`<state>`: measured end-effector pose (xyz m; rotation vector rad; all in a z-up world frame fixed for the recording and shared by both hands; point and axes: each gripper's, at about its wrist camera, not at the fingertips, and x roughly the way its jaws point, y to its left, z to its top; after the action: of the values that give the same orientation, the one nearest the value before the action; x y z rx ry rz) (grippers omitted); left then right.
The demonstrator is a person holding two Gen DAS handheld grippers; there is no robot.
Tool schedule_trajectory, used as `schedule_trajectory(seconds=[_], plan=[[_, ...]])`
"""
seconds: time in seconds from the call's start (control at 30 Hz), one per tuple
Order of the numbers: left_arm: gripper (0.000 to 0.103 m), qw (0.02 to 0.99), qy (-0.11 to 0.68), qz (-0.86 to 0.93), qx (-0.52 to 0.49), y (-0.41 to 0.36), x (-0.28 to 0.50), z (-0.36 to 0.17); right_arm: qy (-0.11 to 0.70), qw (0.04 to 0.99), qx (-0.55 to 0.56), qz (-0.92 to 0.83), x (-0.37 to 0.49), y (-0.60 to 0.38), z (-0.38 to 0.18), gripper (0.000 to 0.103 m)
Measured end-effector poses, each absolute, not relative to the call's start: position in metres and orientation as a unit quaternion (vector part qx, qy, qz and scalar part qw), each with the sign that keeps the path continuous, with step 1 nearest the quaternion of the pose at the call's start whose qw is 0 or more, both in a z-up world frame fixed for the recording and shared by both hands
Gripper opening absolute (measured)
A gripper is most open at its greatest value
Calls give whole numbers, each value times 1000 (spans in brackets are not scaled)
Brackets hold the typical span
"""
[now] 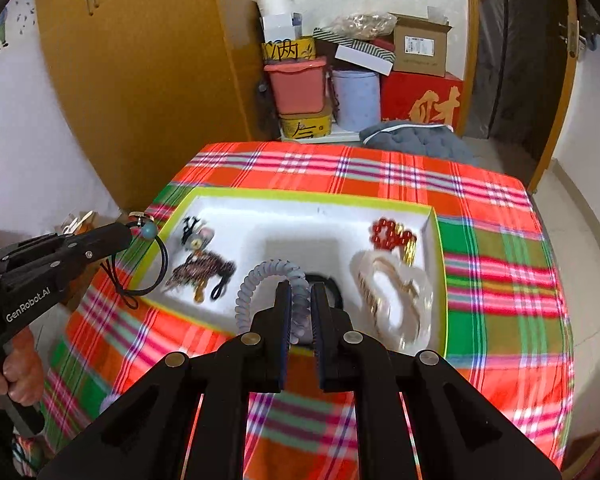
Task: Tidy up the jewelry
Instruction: 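Carry both hair ties into the yellow tray and open both tools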
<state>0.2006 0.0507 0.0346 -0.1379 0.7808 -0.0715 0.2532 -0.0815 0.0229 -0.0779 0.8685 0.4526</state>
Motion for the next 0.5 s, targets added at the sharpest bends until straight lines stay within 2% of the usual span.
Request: schedule_trajectory(seconds=[0.5], plan=[[2, 912, 405, -27, -61, 56, 264, 6, 430, 877, -40, 210, 311, -66, 4, 10]])
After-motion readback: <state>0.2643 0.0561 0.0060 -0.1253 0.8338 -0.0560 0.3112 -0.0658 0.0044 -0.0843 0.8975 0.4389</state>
